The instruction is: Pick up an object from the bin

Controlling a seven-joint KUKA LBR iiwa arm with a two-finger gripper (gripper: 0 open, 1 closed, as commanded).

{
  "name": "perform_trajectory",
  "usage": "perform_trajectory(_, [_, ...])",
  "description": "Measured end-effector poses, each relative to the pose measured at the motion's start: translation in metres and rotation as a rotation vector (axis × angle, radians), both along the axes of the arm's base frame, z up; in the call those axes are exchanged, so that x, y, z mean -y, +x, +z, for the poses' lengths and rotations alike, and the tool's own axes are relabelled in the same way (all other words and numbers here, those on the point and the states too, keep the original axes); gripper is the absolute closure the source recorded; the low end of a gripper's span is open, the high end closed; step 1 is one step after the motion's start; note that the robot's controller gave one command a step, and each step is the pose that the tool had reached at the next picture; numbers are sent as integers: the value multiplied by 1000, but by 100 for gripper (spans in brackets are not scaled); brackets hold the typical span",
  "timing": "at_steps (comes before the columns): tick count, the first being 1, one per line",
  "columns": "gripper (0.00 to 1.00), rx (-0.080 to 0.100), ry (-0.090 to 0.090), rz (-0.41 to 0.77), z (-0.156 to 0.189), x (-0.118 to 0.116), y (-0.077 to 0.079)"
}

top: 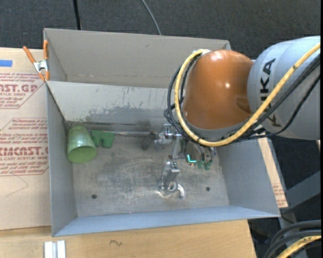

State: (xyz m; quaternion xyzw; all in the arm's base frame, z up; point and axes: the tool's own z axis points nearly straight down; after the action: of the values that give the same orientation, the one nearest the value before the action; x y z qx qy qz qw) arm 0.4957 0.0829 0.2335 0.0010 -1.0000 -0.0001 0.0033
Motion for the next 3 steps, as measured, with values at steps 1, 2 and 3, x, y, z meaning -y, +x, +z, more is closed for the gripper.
perform_trajectory(1, [0,0,1,246,-143,48,0])
perform_trajectory(2, [0,13,4,289,-162,74,5])
perform_trajectory(3, [100,7,2,291,-160,74,4])
